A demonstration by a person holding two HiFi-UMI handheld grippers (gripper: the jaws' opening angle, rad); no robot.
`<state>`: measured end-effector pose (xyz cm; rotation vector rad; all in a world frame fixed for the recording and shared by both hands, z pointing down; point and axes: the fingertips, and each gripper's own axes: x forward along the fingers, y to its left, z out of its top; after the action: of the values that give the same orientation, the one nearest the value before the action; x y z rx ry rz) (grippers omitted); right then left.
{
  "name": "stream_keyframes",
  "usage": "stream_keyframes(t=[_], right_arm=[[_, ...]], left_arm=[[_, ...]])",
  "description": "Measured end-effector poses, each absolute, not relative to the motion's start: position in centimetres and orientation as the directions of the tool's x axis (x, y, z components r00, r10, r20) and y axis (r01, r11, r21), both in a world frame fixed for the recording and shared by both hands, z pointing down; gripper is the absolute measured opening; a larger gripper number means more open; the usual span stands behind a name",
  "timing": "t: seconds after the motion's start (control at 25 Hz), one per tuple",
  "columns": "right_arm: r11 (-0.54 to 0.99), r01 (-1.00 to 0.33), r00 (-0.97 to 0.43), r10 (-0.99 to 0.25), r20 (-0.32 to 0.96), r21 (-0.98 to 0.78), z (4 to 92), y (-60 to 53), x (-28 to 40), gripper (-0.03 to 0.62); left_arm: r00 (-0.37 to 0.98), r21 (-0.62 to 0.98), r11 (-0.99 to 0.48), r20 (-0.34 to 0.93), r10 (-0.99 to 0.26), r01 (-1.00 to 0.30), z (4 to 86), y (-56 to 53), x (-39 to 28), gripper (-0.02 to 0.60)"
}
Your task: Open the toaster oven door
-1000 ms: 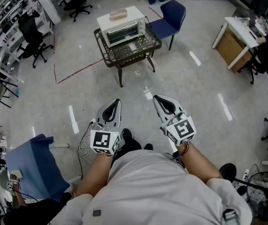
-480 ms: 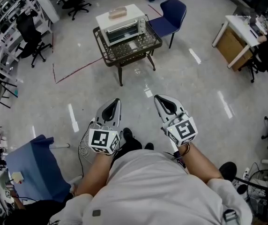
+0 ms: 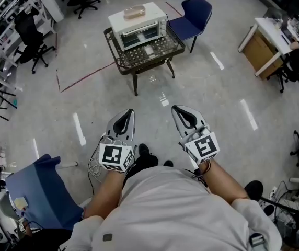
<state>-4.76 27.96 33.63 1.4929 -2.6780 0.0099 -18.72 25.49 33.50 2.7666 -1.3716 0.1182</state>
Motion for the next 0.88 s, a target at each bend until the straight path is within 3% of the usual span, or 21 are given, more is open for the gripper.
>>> stream_keyframes(t=[0.88], right_arm=[[0.471,-0.878,-0.457,-0.877,0.148,0.080,36.2,11.9,-14.0,0.018]], left_arm=[[0.680,0.069,-0.677,0.110,-0.725,-0.733,35.4,7.9,-28.5,0.016]])
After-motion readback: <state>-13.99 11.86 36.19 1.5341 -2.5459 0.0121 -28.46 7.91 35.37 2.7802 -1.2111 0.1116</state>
